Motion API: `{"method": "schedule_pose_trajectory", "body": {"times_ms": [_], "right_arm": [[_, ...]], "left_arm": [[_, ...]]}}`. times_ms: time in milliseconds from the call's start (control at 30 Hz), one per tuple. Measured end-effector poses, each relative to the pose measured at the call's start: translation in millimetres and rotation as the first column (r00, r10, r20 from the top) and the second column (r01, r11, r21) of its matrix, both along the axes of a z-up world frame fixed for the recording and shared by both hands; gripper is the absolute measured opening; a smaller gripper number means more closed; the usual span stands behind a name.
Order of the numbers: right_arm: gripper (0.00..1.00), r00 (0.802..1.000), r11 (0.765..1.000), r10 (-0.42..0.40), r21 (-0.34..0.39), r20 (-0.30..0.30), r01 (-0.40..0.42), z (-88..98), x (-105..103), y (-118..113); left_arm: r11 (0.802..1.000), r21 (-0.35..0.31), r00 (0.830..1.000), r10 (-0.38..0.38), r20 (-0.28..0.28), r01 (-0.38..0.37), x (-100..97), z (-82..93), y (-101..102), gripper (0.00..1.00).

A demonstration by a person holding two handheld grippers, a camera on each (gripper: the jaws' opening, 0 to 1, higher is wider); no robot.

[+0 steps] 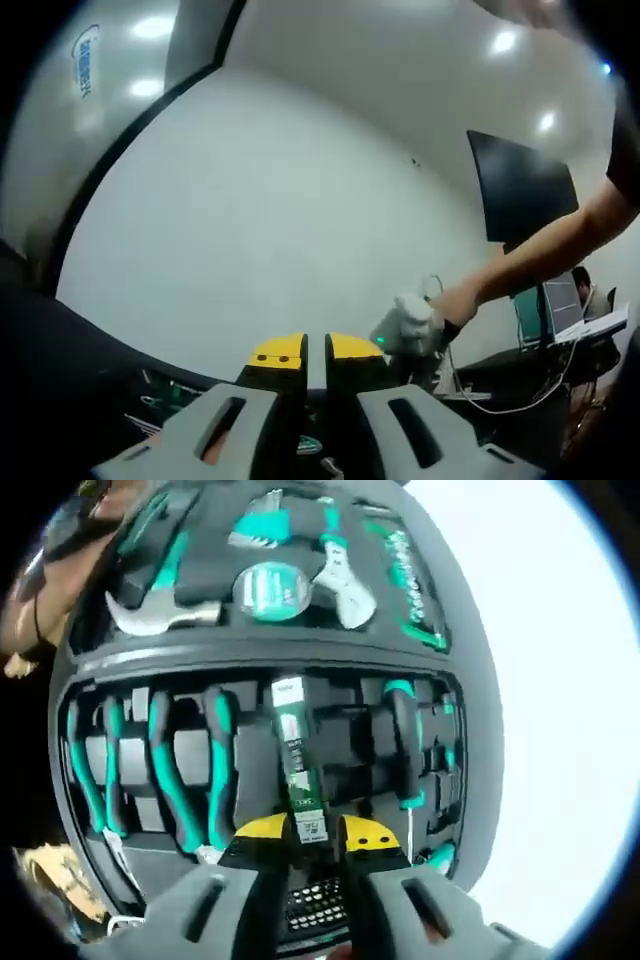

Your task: Pick up the tools and put them into their designated positions in the toolbox.

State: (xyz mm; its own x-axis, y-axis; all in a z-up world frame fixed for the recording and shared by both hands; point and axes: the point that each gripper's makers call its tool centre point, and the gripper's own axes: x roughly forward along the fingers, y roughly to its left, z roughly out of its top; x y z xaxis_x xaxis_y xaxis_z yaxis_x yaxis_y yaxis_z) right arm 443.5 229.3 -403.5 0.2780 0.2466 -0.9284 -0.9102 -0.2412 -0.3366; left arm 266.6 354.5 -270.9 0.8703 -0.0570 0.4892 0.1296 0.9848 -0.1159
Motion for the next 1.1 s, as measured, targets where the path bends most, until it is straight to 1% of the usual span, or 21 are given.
{"method": "schedule_pose_trajectory", "body": {"times_ms": [67,167,200,300,367,467,500,533,600,633,667,733,767,800,833,867,900,967,1000,1067,1100], "right_arm": [[0.17,1.0,0.999,-0.016,0.043,-0.011,0.017,8.8,3.5,0.1],[0.17,0.997,0.984,-0.076,0.161,-0.03,0.08,28.8,16.2,4.7],[0.17,0.994,0.967,-0.105,0.229,-0.038,0.111,37.2,11.1,4.5],[0.12,0.988,0.929,-0.153,0.342,-0.002,0.144,53.4,21.4,3.5],[0.1,0.979,0.885,-0.204,0.426,-0.015,0.191,60.5,19.8,0.7],[0.07,0.972,0.796,-0.232,0.565,-0.047,0.218,74.7,13.1,2.9],[0.02,0.971,0.75,-0.233,0.625,-0.055,0.215,80.8,11.4,3.2],[0.0,0.975,0.736,-0.217,0.647,-0.055,0.2,81.6,8.4,2.0],[0.0,0.958,0.685,-0.267,0.677,-0.109,0.268,75.9,7.5,-6.5],[0.0,0.946,0.605,-0.294,0.739,-0.14,0.297,80.1,10.2,-8.9],[0.0,0.938,0.556,-0.301,0.767,-0.174,0.32,80.3,8.1,-9.7],[0.0,0.911,0.419,-0.322,0.823,-0.259,0.382,78.9,6.8,-14.1],[0.0,0.906,0.38,-0.32,0.839,-0.276,0.39,72.3,4.6,-14.8],[0.0,0.906,0.376,-0.321,0.84,-0.277,0.39,69.1,4.2,-15.1],[0.0,0.907,0.394,-0.326,0.834,-0.265,0.386,55.5,2.6,-13.3],[0.0,0.907,0.399,-0.328,0.832,-0.262,0.385,48.5,2.0,-11.1],[0.0,0.904,0.395,-0.337,0.832,-0.264,0.391,40.2,2.1,-7.2],[0.0,0.876,0.362,-0.368,0.82,-0.312,0.444,32.4,3.5,-2.3],[0.0,0.865,0.333,-0.374,0.823,-0.333,0.461,31.1,5.2,2.7],[0.0,0.883,0.339,-0.367,0.841,-0.294,0.421,29.6,4.7,7.7],[0.0,0.897,0.356,-0.37,0.855,-0.242,0.377,29.0,6.0,8.9]], "left_arm": [[1.0,0.0,1.0,0.001,-0.001,-0.001,0.0,-0.2,0.2,0.09],[1.0,0.002,1.0,0.002,-0.001,-0.002,0.0,-0.2,0.1,0.09],[1.0,0.004,1.0,0.003,-0.002,-0.003,0.0,-0.3,-0.2,0.09],[1.0,0.011,1.0,0.005,-0.005,-0.005,0.6,-1.0,-1.4,0.09],[1.0,0.016,1.0,0.007,-0.01,-0.007,1.9,-1.8,-2.0,0.09],[1.0,0.028,1.0,0.01,-0.022,-0.01,3.3,-3.7,-4.2,0.09],[0.999,0.033,1.0,0.012,-0.027,-0.011,4.2,-4.4,-4.8,0.09],[0.999,0.038,0.999,0.013,-0.033,-0.012,5.2,-5.3,-5.7,0.09],[0.999,0.053,0.999,0.015,-0.047,-0.013,7.3,-7.7,-8.4,0.09],[0.998,0.059,0.999,0.016,-0.052,-0.013,8.4,-8.5,-9.3,0.09],[0.998,0.065,0.998,0.017,-0.056,-0.014,9.6,-9.4,-9.9,0.09],[0.997,0.079,0.997,0.023,-0.068,-0.017,11.1,-11.4,-11.8,0.08],[0.996,0.084,0.997,0.024,-0.075,-0.017,11.6,-12.4,-12.9,0.08],[0.996,0.087,0.997,0.025,-0.079,-0.018,12.0,-13.2,-13.5,0.07],[0.996,0.092,0.996,0.027,-0.085,-0.02,12.9,-14.5,-14.3,0.07],[0.995,0.095,0.995,0.027,-0.092,-0.018,13.1,-15.2,-16.0,0.05],[0.995,0.101,0.994,0.032,-0.101,-0.021,13.2,-16.0,-18.2,0.03],[0.994,0.108,0.994,0.029,-0.106,-0.018,13.0,-16.2,-18.2,0.03],[0.994,0.11,0.993,0.03,-0.11,-0.017,13.4,-16.5,-19.0,0.03],[0.991,0.134,0.991,0.043,-0.129,-0.026,14.5,-19.5,-22.6,0.03],[0.988,0.15,0.988,0.05,-0.143,-0.029,16.2,-21.4,-24.8,0.03]]}}
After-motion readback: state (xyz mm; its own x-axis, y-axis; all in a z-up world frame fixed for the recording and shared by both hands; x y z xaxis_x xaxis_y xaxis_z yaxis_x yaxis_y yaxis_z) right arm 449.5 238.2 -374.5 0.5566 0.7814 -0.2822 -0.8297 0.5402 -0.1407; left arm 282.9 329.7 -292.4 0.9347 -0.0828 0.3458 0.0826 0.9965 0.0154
